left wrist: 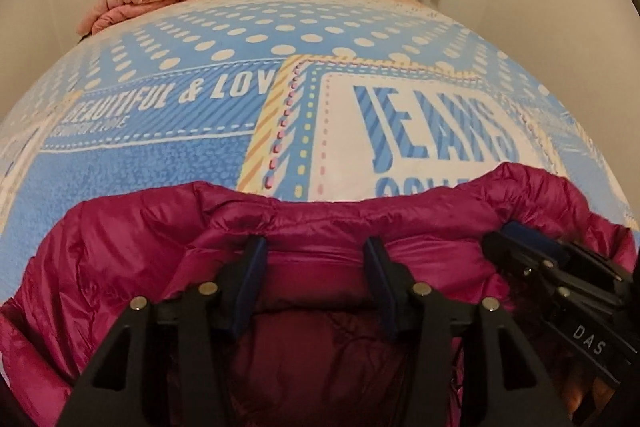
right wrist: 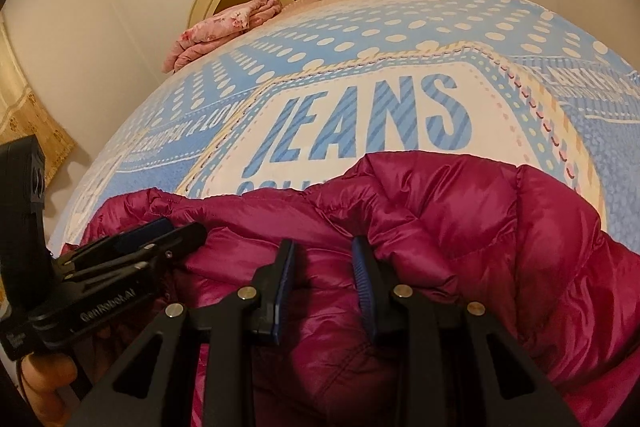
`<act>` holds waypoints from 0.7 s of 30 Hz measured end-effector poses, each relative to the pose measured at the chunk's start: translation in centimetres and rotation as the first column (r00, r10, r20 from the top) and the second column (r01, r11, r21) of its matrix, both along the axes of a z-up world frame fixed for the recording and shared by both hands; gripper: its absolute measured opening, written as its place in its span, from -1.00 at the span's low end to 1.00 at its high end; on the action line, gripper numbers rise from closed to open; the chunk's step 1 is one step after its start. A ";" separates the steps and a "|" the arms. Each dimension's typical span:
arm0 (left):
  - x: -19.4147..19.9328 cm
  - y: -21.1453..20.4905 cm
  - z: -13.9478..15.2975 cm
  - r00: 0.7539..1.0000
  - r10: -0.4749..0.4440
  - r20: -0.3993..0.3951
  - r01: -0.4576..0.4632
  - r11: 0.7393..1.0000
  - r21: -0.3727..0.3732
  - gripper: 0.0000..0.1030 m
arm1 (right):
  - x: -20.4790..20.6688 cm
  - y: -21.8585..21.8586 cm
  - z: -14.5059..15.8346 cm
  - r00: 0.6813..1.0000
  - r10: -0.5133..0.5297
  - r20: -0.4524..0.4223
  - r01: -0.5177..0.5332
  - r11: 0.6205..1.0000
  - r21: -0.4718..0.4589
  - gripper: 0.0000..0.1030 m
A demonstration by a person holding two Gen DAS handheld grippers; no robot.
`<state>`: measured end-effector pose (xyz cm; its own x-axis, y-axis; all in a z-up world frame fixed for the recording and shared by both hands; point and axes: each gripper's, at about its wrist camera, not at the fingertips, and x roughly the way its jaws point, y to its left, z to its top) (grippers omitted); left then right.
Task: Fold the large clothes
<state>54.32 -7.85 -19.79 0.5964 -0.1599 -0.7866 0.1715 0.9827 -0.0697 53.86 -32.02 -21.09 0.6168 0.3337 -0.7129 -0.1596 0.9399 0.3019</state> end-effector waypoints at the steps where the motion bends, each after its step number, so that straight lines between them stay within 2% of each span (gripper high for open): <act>1: 0.0 -0.1 0.0 1.000 0.000 0.002 0.000 1.000 0.008 0.05 | 0.0 0.1 0.0 1.000 -0.001 0.000 0.001 1.000 -0.009 -0.40; 4: -0.1 0.1 -0.1 1.000 0.001 0.002 -0.001 1.000 0.014 0.05 | 0.0 0.7 0.0 1.000 -0.002 0.004 0.002 0.999 -0.045 -0.40; 21: 0.0 -0.3 -0.2 1.000 0.001 0.011 -0.002 0.999 0.037 0.06 | 0.1 1.2 0.0 1.000 -0.006 0.000 0.006 0.995 -0.100 -0.40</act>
<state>54.33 -8.17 -19.99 0.6051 -0.1299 -0.7855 0.1704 0.9849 -0.0315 53.96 -30.82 -21.08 0.6183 0.2575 -0.7425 -0.1542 0.9662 0.2066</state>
